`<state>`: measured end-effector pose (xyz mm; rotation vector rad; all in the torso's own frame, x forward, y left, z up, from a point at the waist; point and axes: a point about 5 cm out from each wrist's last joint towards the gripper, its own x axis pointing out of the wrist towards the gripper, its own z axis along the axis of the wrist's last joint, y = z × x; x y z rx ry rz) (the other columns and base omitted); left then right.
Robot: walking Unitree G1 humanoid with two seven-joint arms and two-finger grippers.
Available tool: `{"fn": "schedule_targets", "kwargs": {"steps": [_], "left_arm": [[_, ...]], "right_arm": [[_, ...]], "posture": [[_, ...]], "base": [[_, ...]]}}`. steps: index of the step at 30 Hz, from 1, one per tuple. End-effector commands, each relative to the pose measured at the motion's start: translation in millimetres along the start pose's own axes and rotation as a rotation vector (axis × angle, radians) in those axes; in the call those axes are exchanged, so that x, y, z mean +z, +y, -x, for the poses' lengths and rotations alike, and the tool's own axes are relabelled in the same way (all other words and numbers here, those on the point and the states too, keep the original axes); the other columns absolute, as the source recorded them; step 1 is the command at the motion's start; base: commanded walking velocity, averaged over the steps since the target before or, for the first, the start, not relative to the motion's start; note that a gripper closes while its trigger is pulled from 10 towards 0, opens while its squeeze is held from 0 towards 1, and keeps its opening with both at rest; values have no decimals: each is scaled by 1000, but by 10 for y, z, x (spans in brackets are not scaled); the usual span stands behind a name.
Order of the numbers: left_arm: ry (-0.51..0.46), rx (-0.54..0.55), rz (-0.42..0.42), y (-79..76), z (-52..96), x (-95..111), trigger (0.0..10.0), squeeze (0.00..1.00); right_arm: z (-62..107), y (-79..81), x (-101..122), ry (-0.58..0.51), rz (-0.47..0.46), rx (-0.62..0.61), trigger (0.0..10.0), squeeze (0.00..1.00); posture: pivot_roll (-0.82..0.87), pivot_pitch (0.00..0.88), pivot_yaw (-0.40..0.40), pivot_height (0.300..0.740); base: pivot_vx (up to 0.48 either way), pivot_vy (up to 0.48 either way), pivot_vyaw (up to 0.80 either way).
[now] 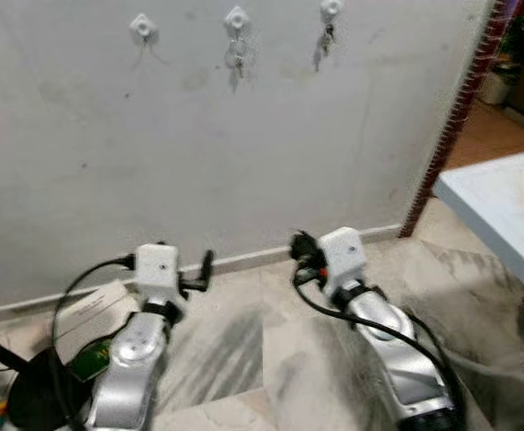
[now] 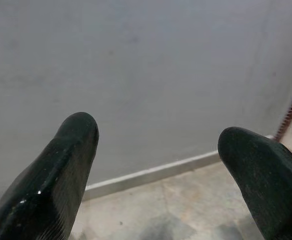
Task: Hang keys on a hook
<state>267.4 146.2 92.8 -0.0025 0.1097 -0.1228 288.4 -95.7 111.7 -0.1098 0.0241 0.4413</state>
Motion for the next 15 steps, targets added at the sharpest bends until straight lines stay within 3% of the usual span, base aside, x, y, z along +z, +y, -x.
{"fn": "schedule_targets", "kwargs": {"steps": [1,15], "left_arm": [[4,8,-7,44,6,-6,10000,0],[6,9,5,8,10,-28,10000,0]], "right_arm": [[-34,43,43,-18,5,21,10000,0],[-20,72,8,-12,20,41,10000,0]], "posture": [[8,0,53,740],[6,0,45,740]], "base": [[307,0,0],[326,0,32]]}}
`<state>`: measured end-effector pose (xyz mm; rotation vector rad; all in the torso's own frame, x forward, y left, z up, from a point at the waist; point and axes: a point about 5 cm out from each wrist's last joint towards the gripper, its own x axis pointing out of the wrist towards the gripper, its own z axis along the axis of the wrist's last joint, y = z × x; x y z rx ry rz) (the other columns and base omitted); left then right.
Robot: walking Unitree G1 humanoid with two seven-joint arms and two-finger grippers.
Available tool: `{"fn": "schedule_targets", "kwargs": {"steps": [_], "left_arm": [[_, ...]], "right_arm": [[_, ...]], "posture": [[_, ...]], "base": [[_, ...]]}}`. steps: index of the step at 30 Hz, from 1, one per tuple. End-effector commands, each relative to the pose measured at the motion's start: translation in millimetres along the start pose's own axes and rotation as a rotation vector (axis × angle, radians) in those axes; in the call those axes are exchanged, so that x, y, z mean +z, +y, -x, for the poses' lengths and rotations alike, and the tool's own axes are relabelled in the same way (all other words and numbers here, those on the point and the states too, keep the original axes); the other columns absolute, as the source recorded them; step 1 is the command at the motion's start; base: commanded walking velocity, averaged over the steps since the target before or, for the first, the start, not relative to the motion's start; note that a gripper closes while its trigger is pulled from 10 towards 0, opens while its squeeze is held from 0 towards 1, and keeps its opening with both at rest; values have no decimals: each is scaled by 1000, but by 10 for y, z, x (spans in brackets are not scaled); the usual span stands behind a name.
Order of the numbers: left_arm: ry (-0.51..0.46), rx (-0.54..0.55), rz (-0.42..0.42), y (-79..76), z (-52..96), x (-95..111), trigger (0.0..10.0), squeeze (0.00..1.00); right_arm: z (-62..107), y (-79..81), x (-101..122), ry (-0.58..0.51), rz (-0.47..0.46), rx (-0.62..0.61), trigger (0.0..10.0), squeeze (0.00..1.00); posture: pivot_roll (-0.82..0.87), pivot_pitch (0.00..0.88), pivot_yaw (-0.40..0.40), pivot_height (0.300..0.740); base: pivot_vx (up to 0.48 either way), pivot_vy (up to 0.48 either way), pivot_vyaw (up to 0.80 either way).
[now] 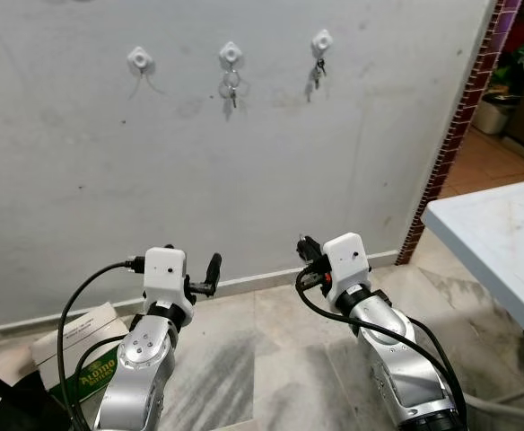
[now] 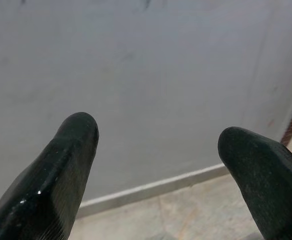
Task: Hang keys on a hook
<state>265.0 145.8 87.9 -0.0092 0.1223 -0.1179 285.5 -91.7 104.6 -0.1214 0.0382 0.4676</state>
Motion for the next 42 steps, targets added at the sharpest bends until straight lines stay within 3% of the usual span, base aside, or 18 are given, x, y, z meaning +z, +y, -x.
{"fn": "schedule_targets", "kwargs": {"steps": [1,17,42], "left_arm": [[-5,2,-3,11,-6,22,10000,0],[28,-11,2,3,25,-37,10000,0],[35,-21,2,-1,12,-36,10000,0]], "right_arm": [[-27,10,73,-26,10,11,10000,0],[-15,31,47,-21,3,11,10000,0],[-34,-5,47,-20,-10,-13,10000,0]], "posture": [[6,0,46,740],[12,0,43,740],[22,0,43,740]], "base": [[439,0,800],[462,0,769],[392,0,0]]}}
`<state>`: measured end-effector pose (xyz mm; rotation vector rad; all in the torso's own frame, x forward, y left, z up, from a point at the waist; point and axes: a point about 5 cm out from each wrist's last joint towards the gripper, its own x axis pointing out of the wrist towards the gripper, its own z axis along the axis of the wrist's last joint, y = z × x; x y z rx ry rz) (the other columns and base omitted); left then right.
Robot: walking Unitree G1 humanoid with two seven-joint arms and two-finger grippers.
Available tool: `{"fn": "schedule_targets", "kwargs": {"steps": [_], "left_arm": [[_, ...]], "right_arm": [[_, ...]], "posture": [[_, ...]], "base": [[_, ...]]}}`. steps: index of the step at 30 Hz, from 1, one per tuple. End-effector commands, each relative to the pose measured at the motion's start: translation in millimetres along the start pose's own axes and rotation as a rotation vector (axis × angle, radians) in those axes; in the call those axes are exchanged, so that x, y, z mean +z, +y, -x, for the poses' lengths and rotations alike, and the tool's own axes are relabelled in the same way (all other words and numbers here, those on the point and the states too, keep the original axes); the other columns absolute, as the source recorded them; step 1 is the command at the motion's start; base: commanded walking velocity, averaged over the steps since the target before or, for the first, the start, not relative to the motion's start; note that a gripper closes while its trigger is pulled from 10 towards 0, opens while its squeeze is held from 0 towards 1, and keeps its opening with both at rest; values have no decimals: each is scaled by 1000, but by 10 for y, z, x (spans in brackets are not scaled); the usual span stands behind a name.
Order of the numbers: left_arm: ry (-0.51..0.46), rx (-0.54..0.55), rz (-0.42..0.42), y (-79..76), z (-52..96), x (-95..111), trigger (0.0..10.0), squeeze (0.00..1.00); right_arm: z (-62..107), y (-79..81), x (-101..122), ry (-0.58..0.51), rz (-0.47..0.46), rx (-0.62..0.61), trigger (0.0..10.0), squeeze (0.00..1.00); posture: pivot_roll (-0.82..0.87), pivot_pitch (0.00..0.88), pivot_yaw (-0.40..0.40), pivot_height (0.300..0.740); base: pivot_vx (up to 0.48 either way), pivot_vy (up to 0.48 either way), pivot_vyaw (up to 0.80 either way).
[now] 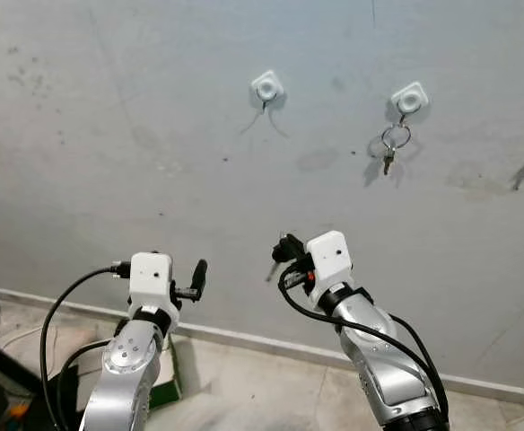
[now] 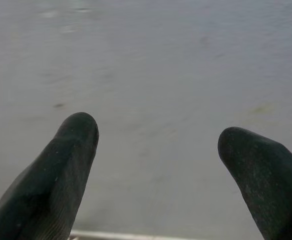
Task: Hang keys on a hook
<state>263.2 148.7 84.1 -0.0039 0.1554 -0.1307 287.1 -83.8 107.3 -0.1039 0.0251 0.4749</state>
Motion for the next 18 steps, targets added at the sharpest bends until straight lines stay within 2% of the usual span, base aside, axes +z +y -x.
{"fn": "schedule_targets", "kwargs": {"steps": [1,14,18], "left_arm": [[1,-8,6,-29,-2,5,10000,0],[14,-20,-17,-14,38,-26,10000,0],[20,-19,-23,-14,41,-33,10000,0]], "right_arm": [[15,-59,12,-3,5,-18,10000,0],[13,-41,20,-10,6,-7,10000,0],[79,-85,1,-17,14,-22,10000,0]], "posture": [[24,0,42,740],[26,0,43,740],[27,0,43,740]], "base": [[0,0,0],[0,0,0],[0,0,0]]}}
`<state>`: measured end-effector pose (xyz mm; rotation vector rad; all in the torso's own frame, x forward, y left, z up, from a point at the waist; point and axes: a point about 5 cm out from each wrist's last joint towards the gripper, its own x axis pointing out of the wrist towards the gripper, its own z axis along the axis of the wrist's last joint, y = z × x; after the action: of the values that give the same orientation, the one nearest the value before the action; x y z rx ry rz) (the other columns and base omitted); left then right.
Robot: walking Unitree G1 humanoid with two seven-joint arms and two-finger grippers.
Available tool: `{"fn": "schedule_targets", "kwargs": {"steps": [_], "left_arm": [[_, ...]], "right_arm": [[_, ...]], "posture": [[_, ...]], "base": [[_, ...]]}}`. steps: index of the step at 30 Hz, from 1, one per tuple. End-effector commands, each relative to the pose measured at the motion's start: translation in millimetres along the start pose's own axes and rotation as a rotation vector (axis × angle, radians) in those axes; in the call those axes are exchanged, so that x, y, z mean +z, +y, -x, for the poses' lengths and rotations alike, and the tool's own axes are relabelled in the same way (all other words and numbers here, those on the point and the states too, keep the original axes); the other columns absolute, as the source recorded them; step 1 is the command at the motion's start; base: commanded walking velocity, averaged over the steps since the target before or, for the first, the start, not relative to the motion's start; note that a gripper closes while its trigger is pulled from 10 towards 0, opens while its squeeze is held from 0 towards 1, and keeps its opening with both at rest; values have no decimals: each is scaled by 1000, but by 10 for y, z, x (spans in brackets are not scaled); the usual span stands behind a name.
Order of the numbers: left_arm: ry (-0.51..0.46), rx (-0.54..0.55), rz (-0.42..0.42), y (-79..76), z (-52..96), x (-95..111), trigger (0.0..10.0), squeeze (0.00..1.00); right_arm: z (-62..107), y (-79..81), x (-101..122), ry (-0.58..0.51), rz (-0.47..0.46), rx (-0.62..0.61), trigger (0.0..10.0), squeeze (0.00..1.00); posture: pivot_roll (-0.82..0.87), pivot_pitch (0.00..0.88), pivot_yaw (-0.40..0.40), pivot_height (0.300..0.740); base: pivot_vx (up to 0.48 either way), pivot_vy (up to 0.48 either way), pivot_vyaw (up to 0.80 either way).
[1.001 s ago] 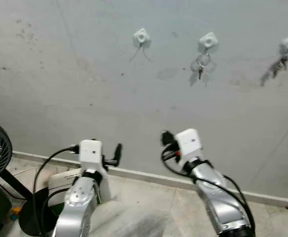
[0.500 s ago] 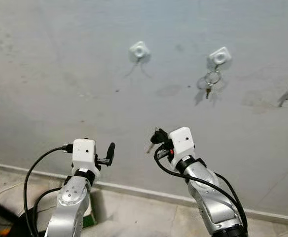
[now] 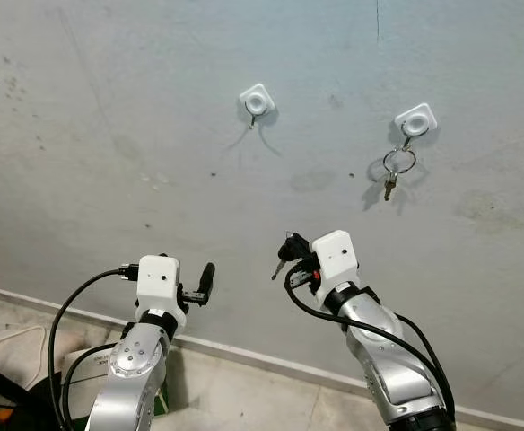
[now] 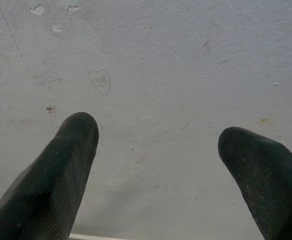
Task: Hang keys on a hook
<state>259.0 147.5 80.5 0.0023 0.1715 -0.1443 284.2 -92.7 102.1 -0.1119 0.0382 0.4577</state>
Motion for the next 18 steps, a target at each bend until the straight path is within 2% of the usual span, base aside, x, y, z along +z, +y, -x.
{"fn": "schedule_targets", "kwargs": {"steps": [1,8,9,12,18], "left_arm": [[4,-6,-18,3,7,9,10000,0],[-43,17,0,26,96,62,10000,0],[-43,17,0,26,96,62,10000,0],[-17,30,0,92,238,-7,10000,0],[24,42,5,160,349,-92,10000,0]], "right_arm": [[17,-27,60,-32,10,-7,10000,0],[288,-162,48,-28,-8,-71,10000,0],[288,-162,48,-28,-8,-71,10000,0],[473,-214,49,-23,-7,-88,10000,0],[634,-199,-10,16,-23,-90,10000,0]], "posture": [[27,0,43,740],[20,0,44,740],[20,0,44,740],[18,0,43,740],[23,0,41,740]], "base": [[0,0,0],[0,0,0],[0,0,0],[0,0,0],[0,0,0]]}}
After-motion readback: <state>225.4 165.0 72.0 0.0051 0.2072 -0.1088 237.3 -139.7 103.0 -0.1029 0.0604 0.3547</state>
